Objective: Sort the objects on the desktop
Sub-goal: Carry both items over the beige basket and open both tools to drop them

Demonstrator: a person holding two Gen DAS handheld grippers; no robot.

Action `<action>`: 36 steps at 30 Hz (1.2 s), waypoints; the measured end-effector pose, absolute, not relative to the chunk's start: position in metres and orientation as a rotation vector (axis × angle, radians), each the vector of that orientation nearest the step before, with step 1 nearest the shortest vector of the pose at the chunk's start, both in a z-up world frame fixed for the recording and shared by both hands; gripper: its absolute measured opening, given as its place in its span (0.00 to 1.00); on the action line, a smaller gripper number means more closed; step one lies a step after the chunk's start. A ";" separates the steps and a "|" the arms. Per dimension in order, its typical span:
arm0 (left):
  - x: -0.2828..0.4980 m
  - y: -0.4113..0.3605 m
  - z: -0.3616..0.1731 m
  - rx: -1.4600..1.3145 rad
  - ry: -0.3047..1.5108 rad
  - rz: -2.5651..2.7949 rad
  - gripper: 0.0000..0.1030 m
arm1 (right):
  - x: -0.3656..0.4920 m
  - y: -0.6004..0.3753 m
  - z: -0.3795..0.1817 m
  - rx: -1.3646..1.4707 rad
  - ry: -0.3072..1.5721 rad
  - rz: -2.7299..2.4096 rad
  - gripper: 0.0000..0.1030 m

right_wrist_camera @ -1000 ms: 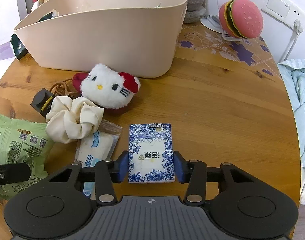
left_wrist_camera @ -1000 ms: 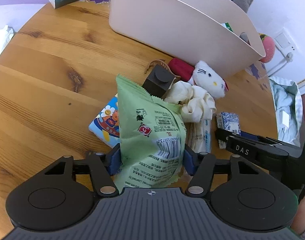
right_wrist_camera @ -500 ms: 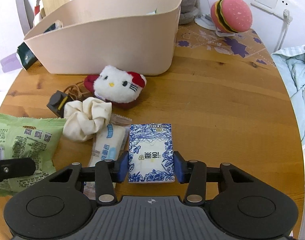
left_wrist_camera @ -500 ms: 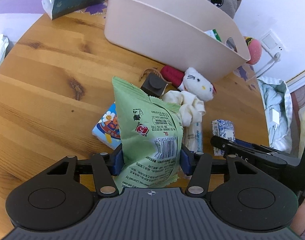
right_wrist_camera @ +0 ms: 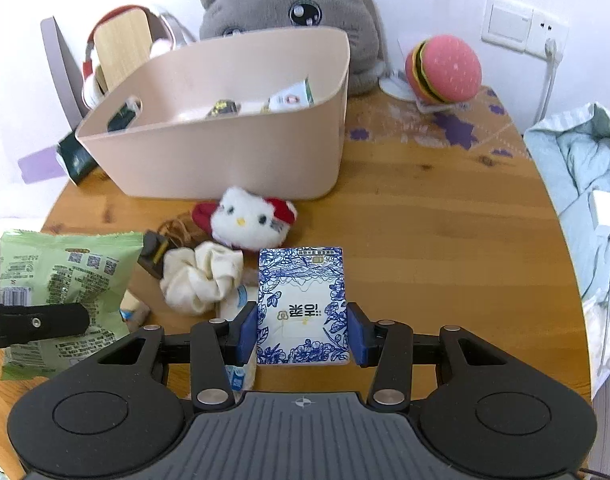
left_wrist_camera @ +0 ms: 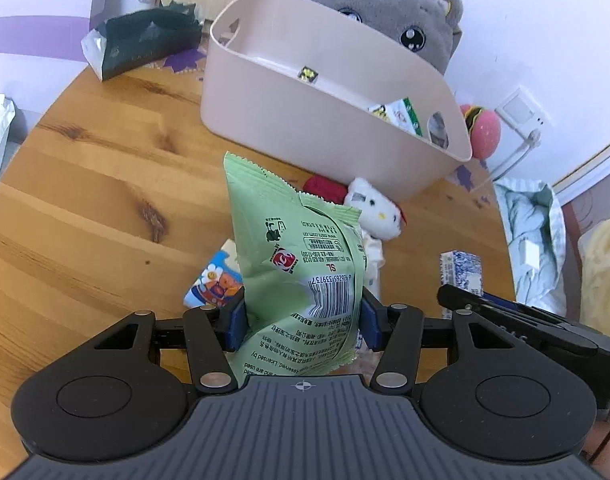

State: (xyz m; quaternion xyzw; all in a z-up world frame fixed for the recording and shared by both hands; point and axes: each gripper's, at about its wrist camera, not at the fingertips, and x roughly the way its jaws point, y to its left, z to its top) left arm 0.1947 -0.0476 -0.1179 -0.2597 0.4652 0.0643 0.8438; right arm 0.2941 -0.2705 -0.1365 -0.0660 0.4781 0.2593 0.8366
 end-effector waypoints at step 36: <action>0.338 0.005 -0.015 -0.444 0.684 0.209 0.54 | 0.370 -0.211 -0.034 -0.149 0.636 0.633 0.41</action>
